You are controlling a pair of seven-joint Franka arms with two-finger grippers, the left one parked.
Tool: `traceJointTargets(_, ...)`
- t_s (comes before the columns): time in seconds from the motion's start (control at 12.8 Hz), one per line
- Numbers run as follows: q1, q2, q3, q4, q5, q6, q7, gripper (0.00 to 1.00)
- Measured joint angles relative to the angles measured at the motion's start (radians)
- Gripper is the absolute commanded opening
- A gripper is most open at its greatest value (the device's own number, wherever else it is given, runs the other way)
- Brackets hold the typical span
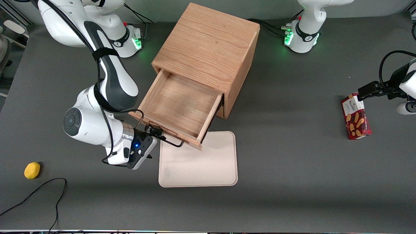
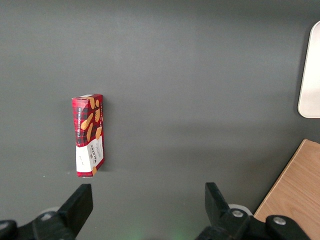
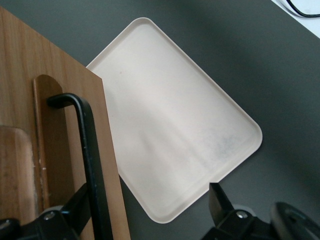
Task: Open upper drawer
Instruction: 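Keep pulling the upper drawer further out with the right gripper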
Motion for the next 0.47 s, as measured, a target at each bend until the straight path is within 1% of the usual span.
traceJointTargets(0.47,-0.021,0.026,0.0,0.042,0.0,0.0,-0.005,1.0)
